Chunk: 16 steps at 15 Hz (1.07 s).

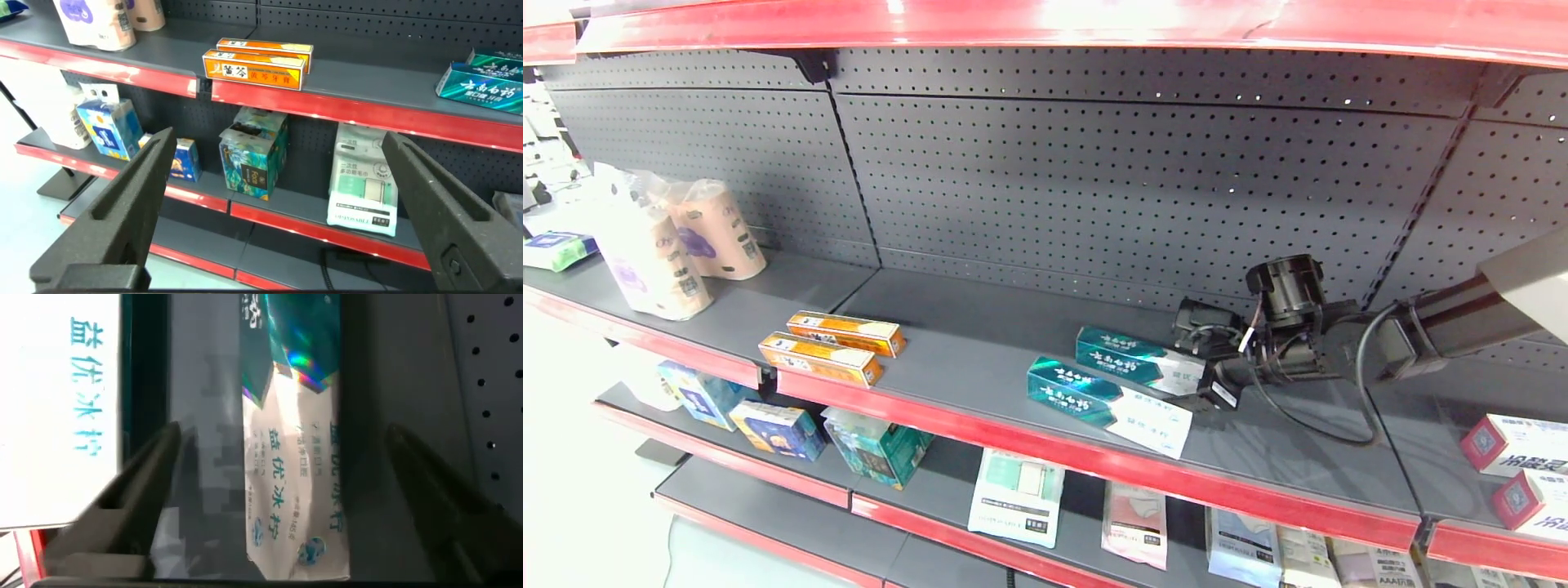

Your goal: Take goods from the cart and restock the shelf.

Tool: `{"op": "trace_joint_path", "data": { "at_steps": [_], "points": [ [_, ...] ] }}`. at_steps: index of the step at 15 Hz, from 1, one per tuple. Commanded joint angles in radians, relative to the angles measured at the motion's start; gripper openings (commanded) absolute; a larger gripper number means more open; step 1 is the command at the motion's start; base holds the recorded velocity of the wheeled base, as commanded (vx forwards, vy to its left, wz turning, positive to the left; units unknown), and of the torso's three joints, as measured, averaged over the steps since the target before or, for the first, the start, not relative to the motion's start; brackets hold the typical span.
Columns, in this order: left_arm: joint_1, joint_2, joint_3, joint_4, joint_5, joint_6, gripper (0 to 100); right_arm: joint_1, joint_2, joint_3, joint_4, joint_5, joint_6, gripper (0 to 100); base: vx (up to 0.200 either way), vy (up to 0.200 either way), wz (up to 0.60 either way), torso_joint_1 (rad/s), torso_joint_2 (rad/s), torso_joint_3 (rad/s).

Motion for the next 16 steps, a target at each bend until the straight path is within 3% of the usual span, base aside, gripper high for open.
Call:
{"op": "trace_joint_path", "data": {
  "at_steps": [1,6,10,16],
  "points": [
    [0.000,0.000,0.000,0.000,0.000,0.000,100,-0.007,-0.004,-0.004,-0.002,-0.001,0.003,100,0.000,0.000,0.00,0.000,0.00,0.000],
    [0.000,0.000,0.000,0.000,0.000,0.001,100,-0.047,-0.023,-0.011,-0.002,-0.030,0.022,100,0.000,0.000,0.00,0.000,0.00,0.000],
    [0.000,0.000,0.000,0.000,0.001,0.001,100,-0.107,-0.096,0.097,-0.002,-0.043,0.023,100,0.000,0.000,0.00,0.000,0.00,0.000],
    [0.000,0.000,0.000,0.000,0.000,0.000,100,-0.143,-0.099,0.104,-0.004,-0.089,0.037,100,0.000,0.000,0.00,0.000,0.00,0.000]
  ]
}}
